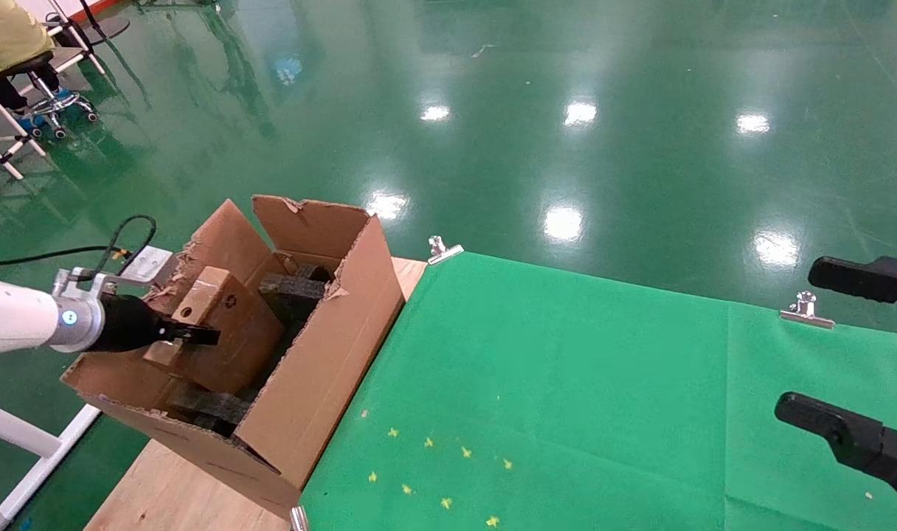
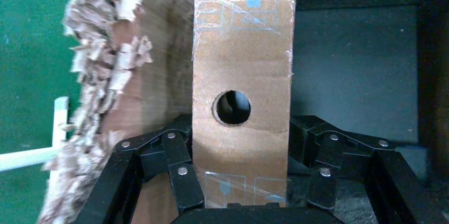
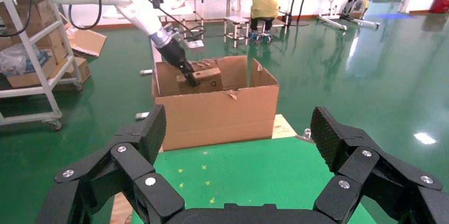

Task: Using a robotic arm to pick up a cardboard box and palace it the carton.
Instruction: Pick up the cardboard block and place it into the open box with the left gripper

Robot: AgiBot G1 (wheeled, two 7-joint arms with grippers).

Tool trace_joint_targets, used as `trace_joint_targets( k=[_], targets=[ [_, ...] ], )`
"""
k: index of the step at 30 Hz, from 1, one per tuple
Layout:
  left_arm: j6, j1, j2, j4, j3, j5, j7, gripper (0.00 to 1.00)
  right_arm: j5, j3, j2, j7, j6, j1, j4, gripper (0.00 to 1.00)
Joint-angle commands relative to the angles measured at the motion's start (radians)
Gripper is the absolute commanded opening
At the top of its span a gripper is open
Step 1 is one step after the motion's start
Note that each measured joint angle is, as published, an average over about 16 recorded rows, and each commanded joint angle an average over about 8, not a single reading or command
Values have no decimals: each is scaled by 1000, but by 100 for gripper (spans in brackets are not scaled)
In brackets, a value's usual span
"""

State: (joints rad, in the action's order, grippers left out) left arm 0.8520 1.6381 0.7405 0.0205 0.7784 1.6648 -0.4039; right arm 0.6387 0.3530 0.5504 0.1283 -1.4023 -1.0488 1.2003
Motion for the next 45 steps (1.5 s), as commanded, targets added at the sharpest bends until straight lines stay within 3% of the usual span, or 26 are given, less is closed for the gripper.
trace_joint_targets(
  k=[1,14,22,45],
  targets=[
    [-3,-13,4,-1,-6,-9,-1,0,0,0,0,0,0,0,0,100],
    [-71,-95,50,-2,-24,-34,-21,3,0,0,0,0,0,0,0,100],
    [-94,-116,64,-4,-27,-38,-28,99,0,0,0,0,0,0,0,100],
    [-43,-61,41,-6,-15,-22,-38,100,0,0,0,0,0,0,0,100]
  ],
)
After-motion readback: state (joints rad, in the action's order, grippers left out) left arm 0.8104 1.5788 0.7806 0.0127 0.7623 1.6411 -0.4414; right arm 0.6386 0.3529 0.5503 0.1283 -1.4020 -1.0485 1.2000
